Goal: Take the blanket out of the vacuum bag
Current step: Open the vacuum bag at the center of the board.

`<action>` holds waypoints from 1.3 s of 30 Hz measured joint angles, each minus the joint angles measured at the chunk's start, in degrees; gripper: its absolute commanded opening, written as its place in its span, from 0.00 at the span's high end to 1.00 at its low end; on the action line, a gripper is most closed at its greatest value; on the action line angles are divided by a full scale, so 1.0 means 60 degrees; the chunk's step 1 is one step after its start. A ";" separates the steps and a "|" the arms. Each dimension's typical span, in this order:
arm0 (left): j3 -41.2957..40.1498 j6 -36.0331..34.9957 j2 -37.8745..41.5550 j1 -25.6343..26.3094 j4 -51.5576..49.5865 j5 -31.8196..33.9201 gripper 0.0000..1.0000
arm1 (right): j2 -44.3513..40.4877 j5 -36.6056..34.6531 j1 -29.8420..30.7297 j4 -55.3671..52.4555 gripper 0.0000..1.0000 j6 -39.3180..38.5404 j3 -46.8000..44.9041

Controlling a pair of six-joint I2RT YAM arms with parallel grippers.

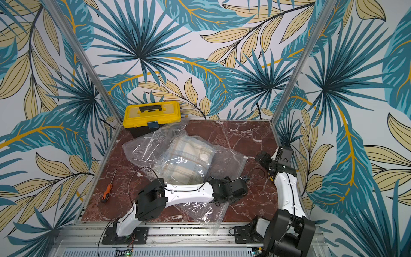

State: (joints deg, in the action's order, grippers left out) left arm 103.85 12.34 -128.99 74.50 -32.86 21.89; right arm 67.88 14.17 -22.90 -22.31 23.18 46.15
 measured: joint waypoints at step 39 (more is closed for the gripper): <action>0.0769 0.1035 -0.0947 -0.0131 -0.1129 0.1942 0.41 | 0.0280 0.0878 -0.0080 0.0681 0.00 -0.0087 -0.0481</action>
State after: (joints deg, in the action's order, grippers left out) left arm 108.47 18.55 -134.67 73.71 -39.64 33.54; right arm 69.56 19.44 -23.38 -18.22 22.65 43.27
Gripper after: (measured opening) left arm 0.642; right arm 0.994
